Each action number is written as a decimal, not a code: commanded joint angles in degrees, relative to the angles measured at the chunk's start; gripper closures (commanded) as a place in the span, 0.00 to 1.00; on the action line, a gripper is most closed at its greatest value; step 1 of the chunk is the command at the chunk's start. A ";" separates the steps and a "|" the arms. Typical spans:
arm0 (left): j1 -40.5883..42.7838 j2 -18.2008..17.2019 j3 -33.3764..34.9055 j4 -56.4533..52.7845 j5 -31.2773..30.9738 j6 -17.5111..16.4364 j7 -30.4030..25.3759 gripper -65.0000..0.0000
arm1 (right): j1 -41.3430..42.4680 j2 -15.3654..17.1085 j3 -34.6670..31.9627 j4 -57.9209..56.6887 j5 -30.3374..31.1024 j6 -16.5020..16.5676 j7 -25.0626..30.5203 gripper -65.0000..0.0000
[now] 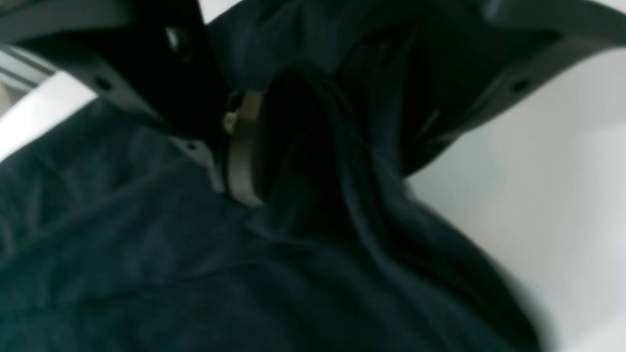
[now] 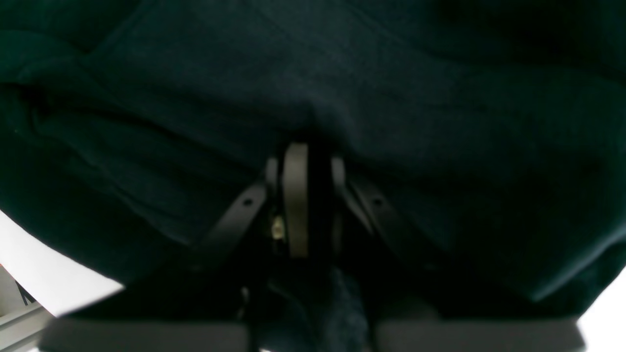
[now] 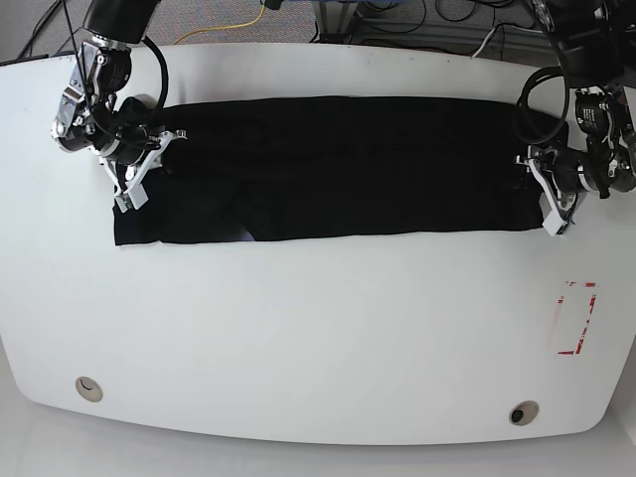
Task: Layout the t-shirt on the table in an organized manner, then fold the t-shirt properly
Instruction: 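Close the left gripper on the black shirt's end edge, then lift the shirt end with the left gripper and fold it toward the right gripper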
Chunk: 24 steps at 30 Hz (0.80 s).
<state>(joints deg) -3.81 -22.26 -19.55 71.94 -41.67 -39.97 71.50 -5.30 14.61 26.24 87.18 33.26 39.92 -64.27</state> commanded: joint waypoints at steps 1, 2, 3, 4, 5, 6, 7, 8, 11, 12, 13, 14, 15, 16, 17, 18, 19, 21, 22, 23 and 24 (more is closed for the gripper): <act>-0.19 -0.64 1.31 0.28 -0.57 -0.03 1.24 0.69 | 0.51 0.82 0.27 0.60 0.28 0.08 0.49 0.90; -0.19 -0.64 1.40 0.28 -0.84 -0.03 1.24 0.71 | 0.51 0.82 0.27 0.60 0.28 0.08 0.49 0.90; -0.10 -0.64 1.49 0.28 -0.84 -0.03 1.24 0.73 | 0.51 0.82 0.27 0.60 0.28 0.08 0.49 0.90; 0.17 -0.64 1.49 0.37 -0.84 -0.03 1.24 0.76 | 0.51 0.82 0.27 0.60 0.28 0.08 0.49 0.90; 0.25 -0.64 1.49 0.37 -0.84 -0.03 1.24 0.78 | 0.51 0.82 0.27 0.60 0.28 0.08 0.49 0.90; 0.34 -0.64 1.49 0.37 -0.84 -0.03 1.24 0.81 | 0.51 0.82 0.27 0.60 0.28 0.08 0.49 0.90; 0.34 -0.64 1.31 0.37 -0.84 -0.03 1.24 0.84 | 0.51 0.82 0.27 0.60 0.28 0.08 0.49 0.90; 0.34 -0.64 1.13 0.37 -0.84 -0.03 1.24 0.87 | 0.51 0.82 0.27 0.60 0.28 0.08 0.49 0.90; 0.43 -0.64 -0.10 0.45 -0.84 -0.03 1.24 0.95 | 0.60 0.82 0.27 0.60 0.28 0.08 0.49 0.90; 0.43 -0.73 -0.62 0.54 -0.84 -0.03 1.24 0.96 | 0.60 0.82 0.27 0.60 0.28 0.08 0.49 0.90; 0.43 -0.73 -0.98 0.72 -0.84 -0.03 1.24 0.96 | 0.60 0.82 0.27 0.60 0.28 0.08 0.49 0.90; 0.52 -0.82 -1.68 2.04 -0.84 -0.03 1.24 0.96 | 0.60 0.82 0.27 0.60 0.28 0.08 0.49 0.90; 0.52 -0.82 -2.12 3.44 -0.84 -0.03 1.24 0.96 | 0.60 0.82 0.27 0.60 0.28 0.08 0.49 0.90; 0.52 -0.82 -2.38 4.85 -0.84 -0.03 1.42 0.96 | 0.60 0.82 0.27 0.60 0.28 0.08 0.49 0.90; 0.61 -0.82 -2.65 6.52 -0.84 -0.03 2.21 0.96 | 0.60 0.82 0.27 0.60 0.28 0.08 0.49 0.90; 0.61 -0.82 -2.91 8.19 -0.84 -0.03 3.18 0.96 | 0.60 0.82 0.27 0.60 0.28 0.08 0.49 0.90; 0.61 -0.82 -3.26 9.95 -0.84 -0.03 4.58 0.97 | 0.60 0.82 0.27 0.60 0.28 0.08 0.49 0.90; 0.61 -0.64 -3.79 13.20 -0.84 -0.03 7.04 0.97 | 0.60 0.82 0.27 0.60 0.28 0.08 0.49 0.90; 0.52 -0.55 -3.88 15.13 -0.92 -0.03 8.45 0.97 | 0.60 0.82 0.27 0.60 0.28 0.08 0.49 0.90; 0.43 -0.46 -3.70 17.16 -1.27 -0.03 8.50 0.97 | 0.60 0.73 0.27 0.60 0.28 0.08 0.49 0.90; 0.34 0.24 -3.61 19.09 -2.24 -0.03 8.50 0.97 | 0.68 0.73 0.27 0.60 0.28 0.08 0.49 0.90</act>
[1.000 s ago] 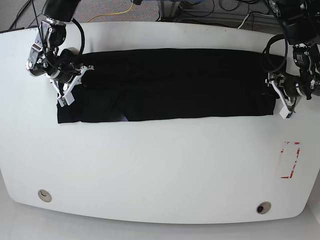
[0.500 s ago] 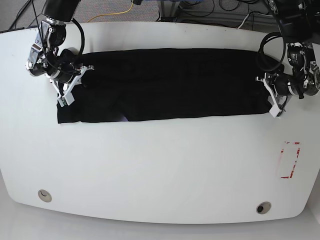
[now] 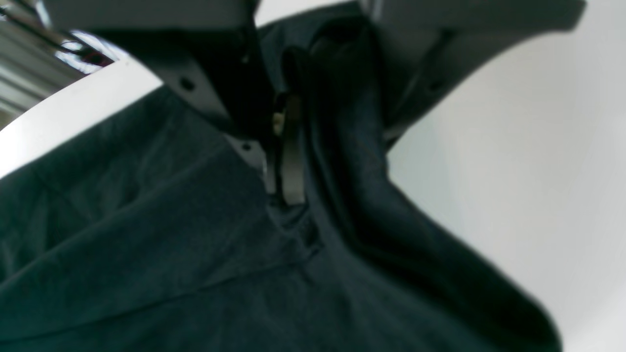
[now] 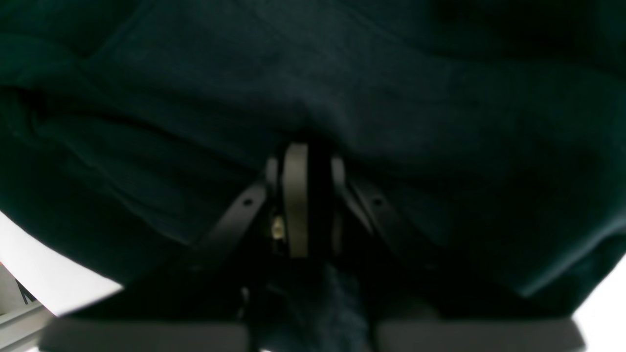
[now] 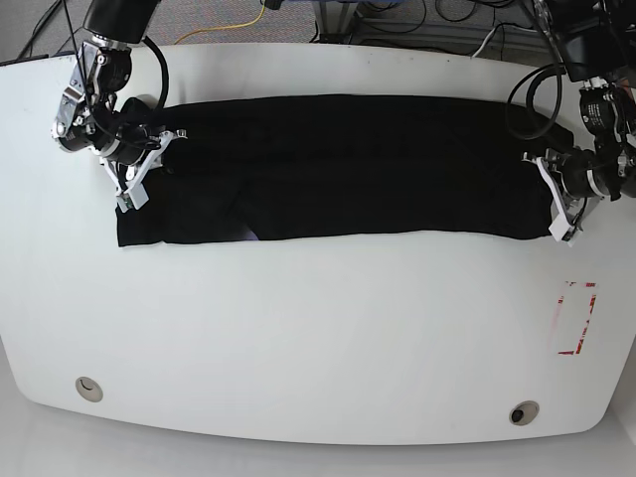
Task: Layout the t-shirt on the table in an organized manner, then fold the t-shirt properly
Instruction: 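Lift the shirt end with the left gripper and fold it toward the right gripper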
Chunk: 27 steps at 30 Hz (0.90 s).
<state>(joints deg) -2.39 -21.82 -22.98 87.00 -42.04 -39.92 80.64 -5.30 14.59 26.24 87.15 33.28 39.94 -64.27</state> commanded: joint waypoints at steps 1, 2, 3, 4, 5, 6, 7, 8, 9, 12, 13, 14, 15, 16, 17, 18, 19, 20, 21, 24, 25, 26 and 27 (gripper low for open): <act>-1.08 0.24 -0.18 4.91 -2.49 -0.08 -0.64 0.97 | 0.68 0.75 0.27 0.63 0.26 0.06 0.49 0.90; -0.99 0.86 -0.09 6.58 -3.89 -0.08 -0.64 0.97 | 0.68 0.75 0.27 0.63 0.26 0.06 0.49 0.90; -0.99 1.30 0.52 8.16 -5.39 -0.08 -0.64 0.97 | 0.77 0.66 0.27 0.63 0.26 0.06 0.49 0.90; -0.99 1.38 1.14 8.78 -5.91 -0.08 -0.64 0.97 | 0.77 0.66 0.27 0.63 0.26 0.06 0.49 0.90; -1.17 1.38 2.72 9.22 -6.62 -0.08 -0.64 0.97 | 0.77 0.31 0.27 0.63 0.26 0.06 0.49 0.90; -1.34 1.47 4.39 9.31 -7.06 -0.08 -0.64 0.97 | 0.77 0.22 0.27 0.63 0.26 0.06 0.49 0.90; -1.69 1.47 5.36 9.39 -7.32 -0.08 -0.64 0.97 | 0.77 0.14 0.27 0.63 0.26 0.06 0.49 0.90; -2.66 1.65 7.38 9.48 -7.76 -0.08 -0.64 0.97 | 0.77 0.14 0.27 0.63 0.26 0.06 0.49 0.90; -3.10 1.65 8.35 9.48 -7.94 -0.08 -0.64 0.97 | 0.77 0.05 0.18 0.63 0.26 0.06 0.49 0.90; -4.07 2.26 11.33 9.48 -8.90 -0.08 -0.64 0.97 | 0.77 0.05 0.18 0.63 0.26 0.06 0.49 0.90; -4.33 3.32 12.39 9.48 -9.61 -0.08 -0.64 0.97 | 0.77 0.05 0.18 0.63 0.26 0.06 0.49 0.90; -4.33 4.02 12.83 9.39 -9.96 -0.08 -0.64 0.97 | 0.77 0.05 0.18 0.63 0.26 0.06 0.49 0.90; -4.42 4.81 13.00 9.39 -10.31 -0.08 -0.64 0.97 | 0.77 0.05 0.18 0.63 0.26 0.06 0.49 0.90; -4.42 5.34 13.00 9.31 -10.49 -0.08 -0.64 0.97 | 0.68 0.05 0.18 0.63 0.26 0.06 0.49 0.90; -4.51 6.48 13.00 9.31 -10.49 -0.08 -0.64 0.97 | 0.68 0.05 0.18 0.63 0.26 0.06 0.49 0.90; -4.60 7.27 13.09 9.22 -10.49 -0.08 -0.64 0.97 | 0.60 0.05 0.18 0.63 0.26 0.06 0.49 0.90; -4.60 7.63 13.09 9.22 -10.49 -0.08 -0.64 0.97 | 0.60 0.05 0.18 0.63 0.26 0.06 0.49 0.90; -4.95 9.03 13.09 9.13 -10.22 -0.08 -0.64 0.97 | 0.51 0.05 0.18 0.63 0.26 0.06 0.49 0.90; -5.39 9.91 13.09 9.04 -10.13 -0.08 -0.64 0.97 | 0.51 0.05 0.18 0.63 0.26 0.06 0.49 0.90; -6.09 13.08 13.09 9.04 -10.13 -0.08 -0.64 0.97 | 0.51 0.05 0.18 0.63 0.26 0.06 0.49 0.90; -6.27 14.48 13.09 9.04 -10.05 -0.08 -0.64 0.96 | 0.51 0.05 0.18 0.63 0.26 0.06 0.49 0.90; -6.27 15.27 13.09 9.04 -10.05 -0.08 -0.64 0.96 | 0.51 0.05 0.18 0.63 0.26 0.06 0.49 0.90; -6.35 15.98 13.09 8.95 -10.05 -0.08 -0.64 0.96 | 0.51 0.05 0.18 0.63 0.26 0.06 0.49 0.90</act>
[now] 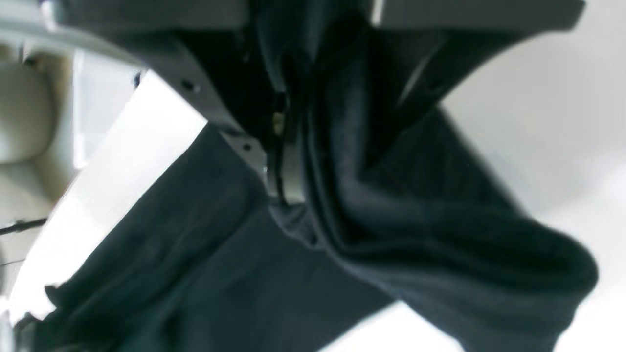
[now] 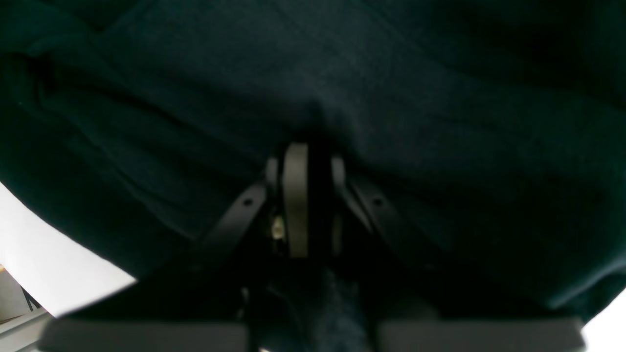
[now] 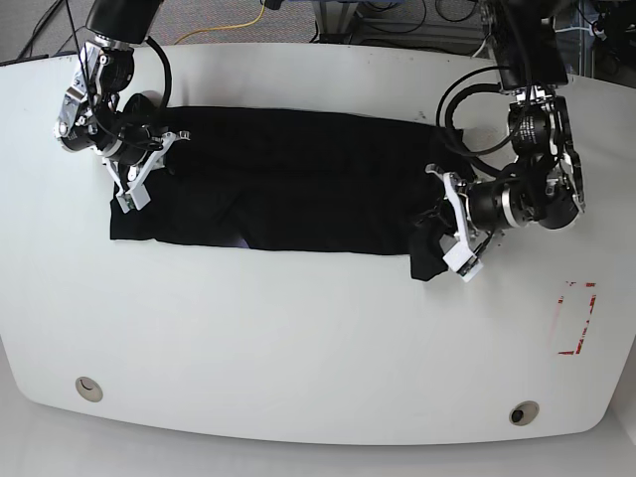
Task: Layout the t-shirt on the table in an organized manner, then fold the t-shirt properly
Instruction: 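Lift the shirt end with the left gripper and fold it toward the right gripper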
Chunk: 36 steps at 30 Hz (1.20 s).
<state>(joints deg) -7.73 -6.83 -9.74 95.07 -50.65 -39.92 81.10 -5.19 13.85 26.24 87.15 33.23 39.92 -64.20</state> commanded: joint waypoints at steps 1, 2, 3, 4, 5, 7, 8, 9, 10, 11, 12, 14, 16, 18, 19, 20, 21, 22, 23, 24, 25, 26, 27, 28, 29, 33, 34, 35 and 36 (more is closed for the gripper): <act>-1.11 1.95 -0.15 0.80 -1.35 -0.08 -1.10 0.96 | 0.40 0.79 0.18 0.63 0.30 0.08 0.42 0.90; -1.20 2.65 -0.15 0.45 -1.35 -0.08 -1.10 0.96 | 0.40 0.79 0.18 0.63 0.30 0.08 0.42 0.90; -1.20 3.62 -0.15 -0.25 -1.35 -0.08 -1.10 0.96 | 0.49 0.79 0.18 0.63 0.30 0.08 0.42 0.90; -1.20 4.76 -0.15 -1.13 -1.35 -0.08 -1.10 0.96 | 0.49 0.79 0.18 0.63 0.30 0.08 0.42 0.90; -1.28 5.20 -0.15 -1.57 -1.35 -0.08 -1.10 0.96 | 0.58 0.79 0.18 0.63 0.30 0.08 0.42 0.90; -1.37 7.05 -0.15 -3.33 -1.35 -0.08 -1.10 0.96 | 0.58 0.79 0.18 0.63 0.30 0.08 0.42 0.90; -1.37 7.40 -0.15 -3.68 -1.35 -0.08 -1.10 0.96 | 0.66 0.79 0.18 0.63 0.30 0.08 0.42 0.90; -1.72 8.37 -0.15 -4.39 -1.35 -0.08 -1.10 0.96 | 0.66 0.79 0.18 0.63 0.30 0.08 0.42 0.90; -1.99 8.81 -0.15 -4.74 -1.35 -0.08 -1.10 0.96 | 0.66 0.79 0.18 0.63 0.30 0.08 0.42 0.90; -2.16 9.25 -0.15 -5.18 -1.08 -0.08 -1.10 0.96 | 0.75 0.79 0.18 0.63 0.30 0.08 0.42 0.90; -2.43 9.86 -0.15 -5.53 -0.38 -0.08 -1.10 0.96 | 0.75 0.79 0.18 0.63 0.30 0.08 0.42 0.90; -2.43 10.74 -0.15 -5.79 1.03 -0.08 -1.10 0.96 | 0.75 0.70 0.18 0.63 0.30 0.08 0.42 0.90; -2.60 11.62 -0.15 -5.79 2.61 -0.08 -1.10 0.96 | 0.75 0.70 0.18 0.63 0.30 0.08 0.42 0.90; -3.39 12.41 -0.15 -5.79 3.66 -0.08 -1.10 0.96 | 0.75 0.70 0.18 0.63 0.30 0.08 0.42 0.90; -4.01 12.59 -0.15 -5.79 3.93 -0.08 -1.10 0.96 | 0.75 0.70 0.18 0.63 0.30 0.08 0.42 0.90; -4.19 12.68 -0.06 -5.79 4.10 -0.08 -1.10 0.96 | 0.75 0.70 0.18 0.63 0.30 0.08 0.42 0.90; -4.45 12.68 -0.06 -5.88 4.19 -0.08 -1.10 0.96 | 0.75 0.70 0.18 0.63 0.30 0.08 0.42 0.90; -4.63 12.68 0.29 -5.97 4.19 -0.08 -1.10 0.96 | 0.75 0.70 0.18 0.63 0.30 0.08 0.42 0.90; -4.71 12.76 0.64 -6.06 4.10 -0.08 -1.10 0.96 | 0.75 0.70 0.18 0.63 0.30 0.08 0.42 0.90; -4.80 12.76 1.17 -6.50 4.02 -0.08 -1.10 0.96 | 0.75 0.70 0.18 0.63 0.30 0.08 0.42 0.90; -4.80 12.76 1.52 -6.76 3.93 -0.08 -1.10 0.96 | 0.75 0.70 0.18 0.63 0.30 0.08 0.42 0.90; -4.80 12.76 1.78 -6.93 3.93 -0.08 -1.10 0.96 | 0.75 0.70 0.18 0.63 0.30 0.08 0.42 0.90; -4.80 12.85 2.13 -7.29 3.93 -0.08 -1.10 0.96 | 0.75 0.70 0.18 0.63 0.30 0.08 0.42 0.90; -4.89 13.29 2.31 -7.46 4.02 -0.08 -1.10 0.96 | 0.75 0.70 0.18 0.63 0.30 0.08 0.42 0.90; -4.89 13.73 2.40 -7.55 4.10 -0.08 -1.10 0.96 | 0.75 0.70 0.18 0.63 0.30 0.08 0.42 0.90; -4.89 14.61 3.36 -7.73 4.19 -0.08 -1.10 0.96 | 0.84 0.70 0.18 0.63 0.30 0.08 0.42 0.90; -4.89 14.61 3.72 -7.73 4.19 -0.08 -1.10 0.96 | 0.84 0.70 0.18 0.63 0.30 0.08 0.42 0.90; -4.89 14.70 3.72 -7.73 4.19 -0.08 -1.10 0.95 | 0.84 0.70 0.18 0.63 0.30 0.08 0.42 0.90; -4.89 14.70 3.72 -7.81 4.19 -0.08 -1.10 0.95 | 0.84 0.70 0.18 0.63 0.30 0.08 0.42 0.90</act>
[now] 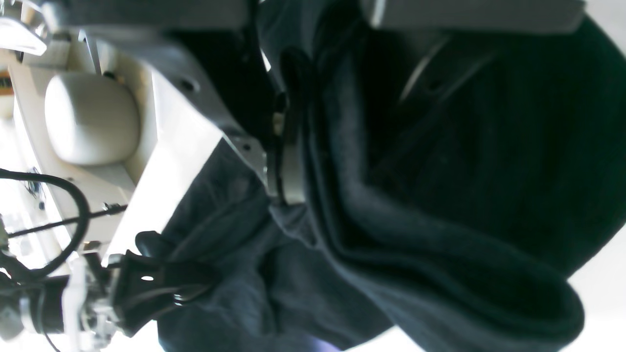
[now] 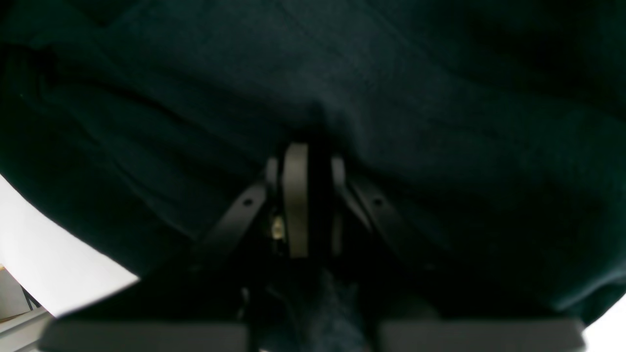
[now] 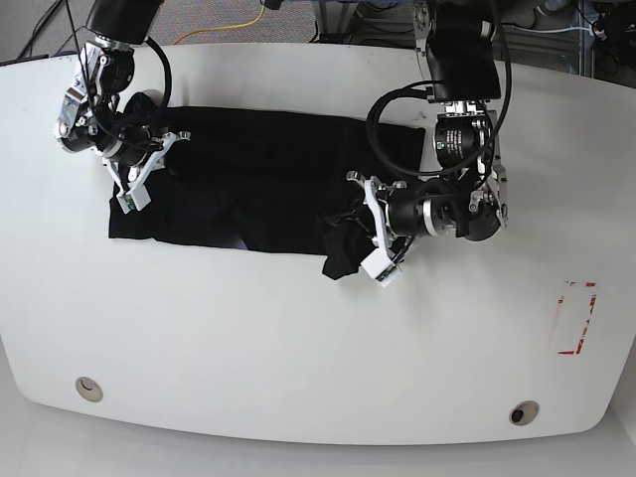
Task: Layout the t-shirt on the table in an organized manner, then fold the t-shirt properly
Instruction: 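Lift the shirt end with the left gripper and fold it toward the right gripper, then lower the folded end onto the shirt's middle with the left gripper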
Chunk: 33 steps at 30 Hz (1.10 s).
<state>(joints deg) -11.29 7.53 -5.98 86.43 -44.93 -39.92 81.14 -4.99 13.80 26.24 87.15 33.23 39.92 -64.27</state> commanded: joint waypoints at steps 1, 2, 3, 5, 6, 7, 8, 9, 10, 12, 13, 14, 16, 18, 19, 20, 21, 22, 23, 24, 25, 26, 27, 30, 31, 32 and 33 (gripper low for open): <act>-1.33 0.43 -0.13 0.82 -1.53 -0.08 -1.14 0.92 | 0.64 0.75 0.18 0.63 0.30 0.08 0.49 0.90; -1.33 0.43 -0.13 0.82 -1.53 -0.08 -1.14 0.88 | 0.64 0.75 0.18 0.63 0.30 0.08 0.49 0.90; -1.33 0.43 -0.13 0.82 -1.53 -0.08 -1.14 0.86 | 0.64 0.75 0.18 0.63 0.30 0.08 0.49 0.90; -1.33 0.78 -0.13 0.82 -1.53 -0.08 -1.14 0.79 | 0.64 0.75 0.18 0.63 0.30 0.08 0.49 0.90; -1.33 1.31 -0.13 0.82 -1.45 -0.08 -1.14 0.77 | 0.55 0.75 0.18 0.63 0.30 0.08 0.49 0.90; -1.33 1.47 -0.13 0.73 -1.45 -0.08 -1.14 0.74 | 0.55 0.75 0.18 0.63 0.30 0.08 0.49 0.90; -1.33 1.47 -0.13 0.73 -1.45 -0.08 -1.14 0.72 | 0.55 0.75 0.18 0.63 0.30 0.08 0.49 0.90; -1.33 1.47 -0.04 0.73 -1.45 -0.08 -1.14 0.70 | 0.55 0.75 0.18 0.63 0.30 0.08 0.49 0.90; -1.33 1.47 -0.04 0.73 -1.53 -0.08 -1.14 0.68 | 0.55 0.75 0.18 0.63 0.30 0.08 0.49 0.90; -1.68 1.47 0.48 0.73 -1.80 -0.08 -1.14 0.64 | 0.55 0.75 0.18 0.63 0.30 0.08 0.49 0.90; -1.94 1.47 0.92 0.73 -1.89 -0.08 -1.14 0.63 | 0.55 0.75 0.18 0.63 0.30 0.08 0.49 0.90; -2.29 1.47 2.07 0.73 -1.97 -0.08 -1.14 0.62 | 0.55 0.75 0.18 0.63 0.30 0.08 0.49 0.90; -2.47 1.47 3.91 0.73 -2.41 -0.08 -1.14 0.62 | 0.55 0.75 0.09 0.63 0.30 0.08 0.49 0.90; -2.73 1.47 4.97 0.73 -3.73 -0.08 -1.14 0.62 | 0.55 0.75 0.09 0.63 0.30 0.08 0.49 0.90; -3.17 1.47 5.23 0.73 -5.14 -0.08 -1.14 0.62 | 0.55 0.75 -0.09 0.63 0.30 0.08 0.49 0.90; -3.52 1.47 5.32 0.82 -6.46 -0.08 -1.14 0.62 | 0.55 0.75 -0.79 0.63 0.30 0.08 0.49 0.90; -3.70 1.47 5.32 0.82 -7.07 -0.08 -1.14 0.62 | 0.55 0.75 -1.14 0.63 0.30 0.08 0.49 0.90; -4.05 1.47 5.32 0.91 -7.78 -0.08 -1.14 0.62 | 0.55 0.75 -1.84 0.63 0.30 0.08 0.49 0.90; -4.32 1.47 5.23 1.00 -7.60 -0.08 -1.14 0.62 | 0.55 0.75 -2.20 0.63 0.30 0.08 0.49 0.90; -4.58 1.47 5.14 1.08 -7.16 -0.08 -1.14 0.62 | 0.55 0.75 -2.55 0.63 0.30 0.08 0.49 0.90; -4.84 1.47 4.97 1.26 -6.46 -0.08 -1.14 0.62 | 0.55 0.75 -2.72 0.63 0.30 0.08 0.49 0.90; -5.02 1.47 4.53 1.26 -5.84 -0.08 -1.14 0.62 | 0.55 0.75 -2.72 0.63 0.30 0.08 0.49 0.90; -5.28 1.04 3.30 1.17 -5.05 -0.08 -1.14 0.62 | 0.55 0.75 -2.81 0.71 0.30 0.08 0.49 0.90; -5.02 -1.95 0.48 1.08 -2.41 -0.08 -1.14 0.62 | 0.55 0.66 -2.81 0.71 0.30 0.08 0.58 0.90; -4.75 -3.00 -0.04 1.26 -1.71 -0.08 -1.14 0.62 | 0.55 0.66 -2.81 0.71 0.30 0.08 0.58 0.90; -4.75 -3.53 -0.22 1.35 -1.45 -0.08 -1.14 0.62 | 0.55 0.48 -2.81 0.71 0.30 0.08 0.58 0.90; -4.75 -4.50 -0.48 1.35 -0.83 -0.08 -1.45 0.63 | 0.55 -0.04 -2.81 0.71 0.30 0.08 0.58 0.90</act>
<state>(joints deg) -15.03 4.64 -6.11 86.63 -45.30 -39.92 80.79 -4.86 13.74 23.20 87.15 33.47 39.94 -63.59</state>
